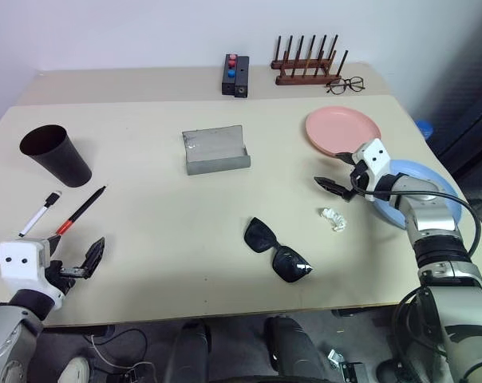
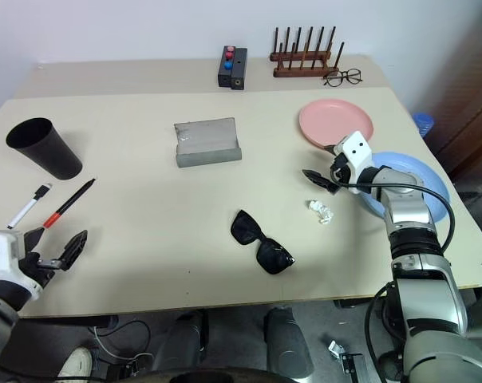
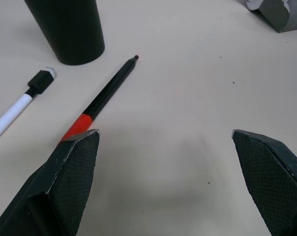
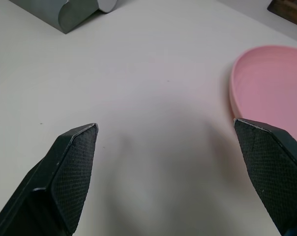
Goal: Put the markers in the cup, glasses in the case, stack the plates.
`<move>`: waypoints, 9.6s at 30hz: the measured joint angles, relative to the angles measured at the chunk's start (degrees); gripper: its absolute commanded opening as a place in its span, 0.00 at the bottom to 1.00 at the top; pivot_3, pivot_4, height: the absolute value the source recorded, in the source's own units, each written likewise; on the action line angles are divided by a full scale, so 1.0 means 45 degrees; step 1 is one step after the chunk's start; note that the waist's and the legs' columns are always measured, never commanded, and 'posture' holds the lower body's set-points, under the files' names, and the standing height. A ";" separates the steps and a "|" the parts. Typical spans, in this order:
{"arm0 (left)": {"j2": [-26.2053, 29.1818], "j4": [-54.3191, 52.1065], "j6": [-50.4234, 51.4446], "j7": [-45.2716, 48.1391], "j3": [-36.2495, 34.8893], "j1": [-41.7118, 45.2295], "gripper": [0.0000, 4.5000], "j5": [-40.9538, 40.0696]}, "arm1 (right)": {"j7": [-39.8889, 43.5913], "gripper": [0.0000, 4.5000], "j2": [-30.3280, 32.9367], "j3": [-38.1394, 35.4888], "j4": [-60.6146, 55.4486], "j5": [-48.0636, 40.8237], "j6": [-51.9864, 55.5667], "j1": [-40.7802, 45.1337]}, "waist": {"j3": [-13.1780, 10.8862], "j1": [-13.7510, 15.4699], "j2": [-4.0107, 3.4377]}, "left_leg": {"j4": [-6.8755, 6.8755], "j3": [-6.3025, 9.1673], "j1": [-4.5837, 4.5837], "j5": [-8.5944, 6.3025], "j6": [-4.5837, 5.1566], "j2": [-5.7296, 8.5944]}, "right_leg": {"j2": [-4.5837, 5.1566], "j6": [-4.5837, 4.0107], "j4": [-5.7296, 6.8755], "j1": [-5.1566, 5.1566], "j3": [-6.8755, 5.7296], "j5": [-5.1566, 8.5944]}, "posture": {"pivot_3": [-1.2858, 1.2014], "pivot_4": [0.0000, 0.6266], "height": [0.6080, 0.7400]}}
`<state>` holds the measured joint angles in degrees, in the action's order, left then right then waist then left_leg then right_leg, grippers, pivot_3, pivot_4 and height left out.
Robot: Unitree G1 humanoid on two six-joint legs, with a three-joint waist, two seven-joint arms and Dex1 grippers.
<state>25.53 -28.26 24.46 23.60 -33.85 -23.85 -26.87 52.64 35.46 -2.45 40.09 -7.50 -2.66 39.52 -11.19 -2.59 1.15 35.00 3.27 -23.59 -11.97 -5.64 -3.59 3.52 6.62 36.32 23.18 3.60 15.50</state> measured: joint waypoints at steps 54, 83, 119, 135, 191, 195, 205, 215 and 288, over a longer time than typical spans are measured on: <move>0.5233 0.9426 0.7833 0.0736 0.5342 1.1748 0.94 0.1554 | -0.3055 1.00 -0.3499 0.1687 -1.0622 -0.0909 0.4873 -0.4748 | 0.0002 -0.0004 0.0003 | 0.0008 0.0034 0.0020 0.0003 -0.0002 -0.0014 | -0.0039 0.0085 0.0174 0.0055 -0.0001 -0.0021 | 0.52 0.24 1.00; 0.2934 0.4690 0.2316 -0.0045 0.2507 1.0466 0.01 0.1351 | -0.0744 1.00 -0.3987 0.3018 -1.1390 -0.2761 0.4764 -0.4117 | -0.0001 0.0052 0.0017 | 0.0019 0.0033 0.0021 0.0005 -0.0005 -0.0018 | -0.0039 0.0086 0.0173 0.0043 -0.0001 -0.0023 | 0.52 0.24 1.00; 0.2095 1.4015 -0.8191 -0.4859 0.1769 1.4421 0.01 0.3985 | -0.3694 1.00 -0.7106 0.2984 -1.1139 -0.3150 0.4175 -0.3452 | 0.0002 0.0064 0.0022 | 0.0010 0.0033 0.0020 0.0009 -0.0012 -0.0018 | -0.0043 0.0098 0.0174 0.0043 -0.0005 -0.0025 | 0.52 0.24 1.00; 0.1768 1.5694 -0.8663 -0.4877 0.1824 1.4769 0.81 0.3506 | -0.3718 1.00 -0.7077 0.3061 -1.1140 -0.3142 0.4187 -0.3500 | 0.0002 0.0066 0.0021 | 0.0005 0.0033 0.0020 0.0009 -0.0013 -0.0018 | -0.0043 0.0098 0.0175 0.0044 -0.0005 -0.0026 | 0.52 0.24 1.00; 0.7183 1.3531 0.4613 0.2505 0.3743 1.0558 0.01 0.2000 | -0.3654 1.00 -0.6525 0.2871 -1.1512 -0.3410 0.4682 -0.4238 | 0.0013 -0.0023 0.0058 | -0.0147 0.0020 0.0033 0.0023 -0.0035 -0.0039 | -0.0056 0.0026 0.0180 0.0135 -0.0001 0.0007 | 0.52 0.24 1.00; 0.7231 1.1676 0.5209 0.2783 0.2862 0.8907 0.01 0.1637 | -0.3638 1.00 -0.6513 0.2888 -1.1571 -0.3410 0.4684 -0.4234 | 0.0013 -0.0036 0.0058 | -0.0167 0.0018 0.0031 0.0023 -0.0035 -0.0042 | -0.0056 0.0021 0.0180 0.0155 -0.0001 0.0010 | 0.52 0.24 1.00; 0.6991 0.7555 0.6997 0.3000 0.1296 0.5940 0.01 0.0629 | -0.3541 1.00 -0.6522 0.2933 -1.1575 -0.3418 0.4686 -0.4171 | 0.0014 0.0028 0.0064 | -0.0171 0.0018 0.0026 0.0024 -0.0036 -0.0043 | -0.0054 -0.0019 0.0178 0.0163 0.0000 0.0031 | 0.52 0.24 1.00; 0.6334 0.6532 0.7799 0.2168 0.1352 0.6286 0.01 0.0551 | -0.3358 1.00 -0.6553 0.2963 -1.1539 -0.3416 0.4686 -0.4099 | 0.0015 0.0003 0.0065 | -0.0169 0.0018 0.0025 0.0025 -0.0037 -0.0043 | -0.0057 -0.0014 0.0178 0.0164 0.0000 0.0028 | 0.52 0.24 1.00; 0.3332 1.5654 -0.8403 -0.3077 0.2244 1.4851 0.88 0.4166 | -0.3506 1.00 -0.6637 0.2953 -1.1188 -0.3396 0.4676 -0.3790 | 0.0022 0.0046 0.0077 | -0.0144 0.0029 0.0034 0.0043 -0.0065 -0.0042 | -0.0069 0.0044 0.0188 0.0117 -0.0004 -0.0004 | 0.52 0.24 1.00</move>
<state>40.52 42.19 -13.36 9.75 -23.76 42.98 -8.13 36.86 5.59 10.84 -10.25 -22.78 18.38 22.47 -11.09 -2.38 1.50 34.36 3.40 -23.44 -11.78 -5.93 -3.78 3.21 6.82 37.17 23.71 3.59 15.48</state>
